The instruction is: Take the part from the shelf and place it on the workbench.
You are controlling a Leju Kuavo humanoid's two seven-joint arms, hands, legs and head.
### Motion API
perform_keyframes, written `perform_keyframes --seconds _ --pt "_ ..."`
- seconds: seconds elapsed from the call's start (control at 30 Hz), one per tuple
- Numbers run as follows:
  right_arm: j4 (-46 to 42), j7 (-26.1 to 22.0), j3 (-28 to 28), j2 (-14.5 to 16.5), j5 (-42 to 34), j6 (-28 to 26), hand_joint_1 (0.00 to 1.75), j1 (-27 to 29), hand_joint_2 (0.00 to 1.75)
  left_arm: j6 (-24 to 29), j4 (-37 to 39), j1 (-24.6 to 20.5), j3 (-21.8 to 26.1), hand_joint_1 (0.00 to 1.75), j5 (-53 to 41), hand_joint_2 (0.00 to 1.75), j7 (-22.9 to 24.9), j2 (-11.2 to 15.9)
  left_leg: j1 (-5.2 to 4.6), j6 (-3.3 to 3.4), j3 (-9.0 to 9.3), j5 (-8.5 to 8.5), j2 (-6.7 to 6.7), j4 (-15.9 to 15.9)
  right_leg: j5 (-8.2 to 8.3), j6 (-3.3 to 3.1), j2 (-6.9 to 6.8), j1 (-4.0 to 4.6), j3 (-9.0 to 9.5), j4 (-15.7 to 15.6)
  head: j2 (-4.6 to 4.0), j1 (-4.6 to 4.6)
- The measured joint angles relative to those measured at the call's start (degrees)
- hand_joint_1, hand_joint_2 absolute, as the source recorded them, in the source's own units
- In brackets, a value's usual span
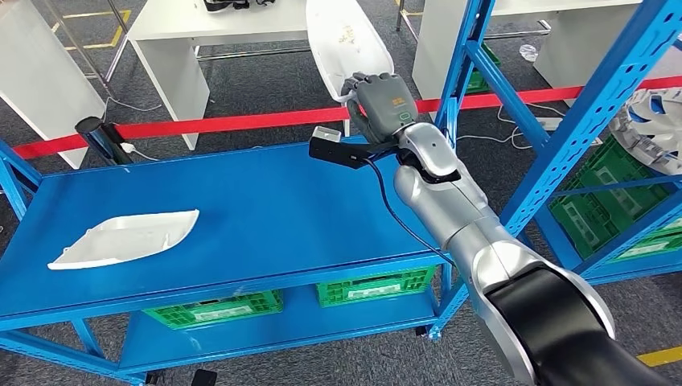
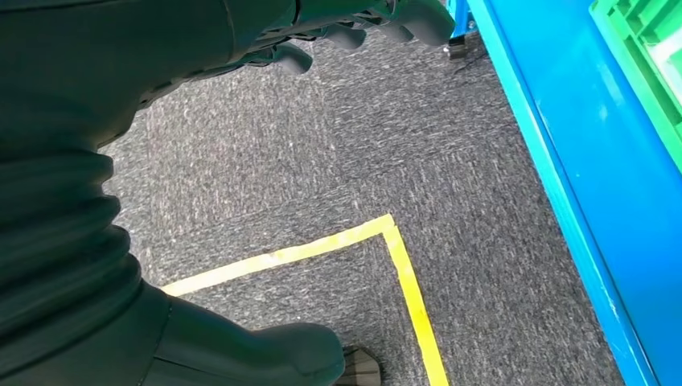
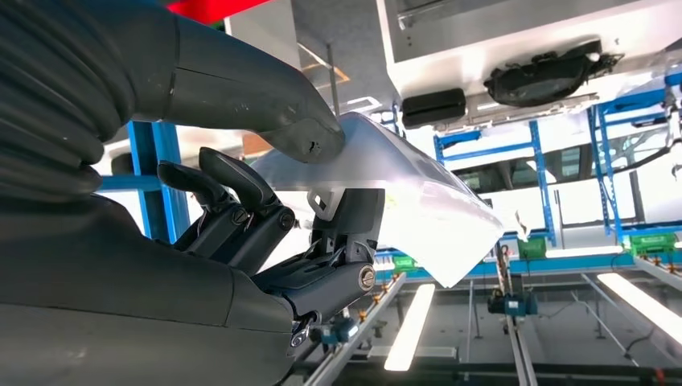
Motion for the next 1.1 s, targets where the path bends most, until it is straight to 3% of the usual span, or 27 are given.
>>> perform_keyframes --seconds 0.3,0.5,0.7,1.1 --pt "0.11 -0.47 -0.05 -0.18 -1.18 1.96 1.75 2.31 1.75 0.45 0.0 -0.1 0.03 0.0 -1.53 1.75 0.17 0.02 -0.01 0.0 0.01 -0.01 0.01 0.0 0.0 0.0 0.01 0.0 -0.01 -0.01 0.0 -0.01" --pt "1.75 -2.34 -1.21 -1.22 -2.97 6.15 1.75 7.4 1.75 -0.56 0.0 -0.08 0.04 0.0 -1.88 1.75 -1.29 0.15 -0.01 0.02 0.0 -0.02 0.0 0.0 -0.01 0.0 -0.01 0.0 0.0 -0.03 0.0 0.0" --pt "3.48 -2.19 -1.39 -1.59 -3.04 6.36 1.75 12.85 1.75 -0.67 0.0 0.02 0.04 0.0 -1.32 1.75 -1.85 0.28 0.0 0.02 -0.03 -0.02 0.0 0.0 -0.01 0.0 0.01 0.0 -0.02 -0.03 0.0 0.0" --pt "4.28 -2.4 -1.4 -1.4 -2.96 6.6 1.75 14.41 1.75 -0.83 0.0 0.17 0.26 0.0 -0.64 1.75 -2.99 0.28 0.0 0.02 -0.05 -0.02 0.0 0.0 -0.01 0.0 -0.01 0.0 -0.02 -0.03 0.0 0.0"
